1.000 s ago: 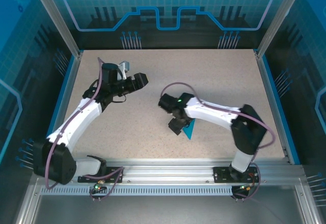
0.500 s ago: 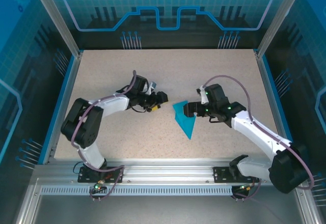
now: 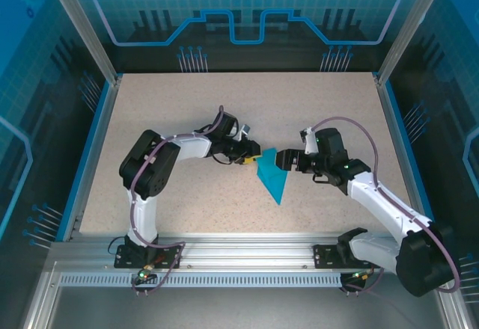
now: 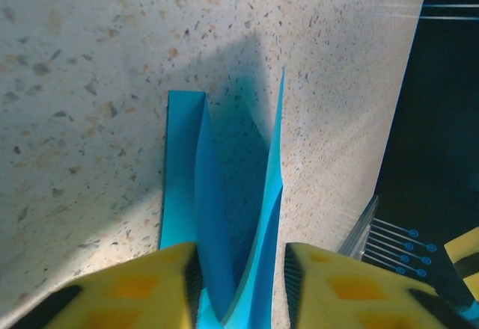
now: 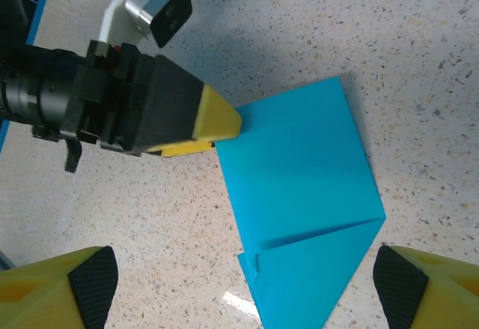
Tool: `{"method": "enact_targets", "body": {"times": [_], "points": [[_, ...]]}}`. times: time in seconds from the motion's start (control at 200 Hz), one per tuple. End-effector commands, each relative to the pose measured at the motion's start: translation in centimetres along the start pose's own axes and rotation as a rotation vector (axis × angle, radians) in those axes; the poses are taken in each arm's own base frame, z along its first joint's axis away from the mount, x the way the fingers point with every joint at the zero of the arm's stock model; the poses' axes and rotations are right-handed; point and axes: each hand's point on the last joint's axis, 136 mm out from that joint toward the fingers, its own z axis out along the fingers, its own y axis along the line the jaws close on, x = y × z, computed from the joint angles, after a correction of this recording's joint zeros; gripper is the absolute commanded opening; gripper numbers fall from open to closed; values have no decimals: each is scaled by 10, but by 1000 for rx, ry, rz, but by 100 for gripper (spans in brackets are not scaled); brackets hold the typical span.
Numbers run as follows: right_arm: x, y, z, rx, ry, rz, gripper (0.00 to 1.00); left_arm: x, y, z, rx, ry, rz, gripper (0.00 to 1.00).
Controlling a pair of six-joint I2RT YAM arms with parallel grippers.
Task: Fold a paper plane with a square sheet of paper (fold left side to right side)
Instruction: Fold the wing for the fifth time at the center of the table.
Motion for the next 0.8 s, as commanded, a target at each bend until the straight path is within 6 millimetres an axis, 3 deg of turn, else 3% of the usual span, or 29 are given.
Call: {"method": "enact_targets", "body": {"times": [0.0,0.105,0.25,0.47,0.795], "points": [[-7,6,-4,-64,-22,-11,91,1,-7,3,23,25,56,22],[-15,9,-7,-98,-34,-44,92,2,-16,-6,45,31,158,11],[-25,5,-5,-143,-15,-89,90,15,-29,-31,42,35,360,3],[-34,2,14,-310,-10,-146,84,33,-40,-57,141,56,506,0],[-11,6,59,-539,114,-147,77,46,-42,-60,214,87,572,0]]}}
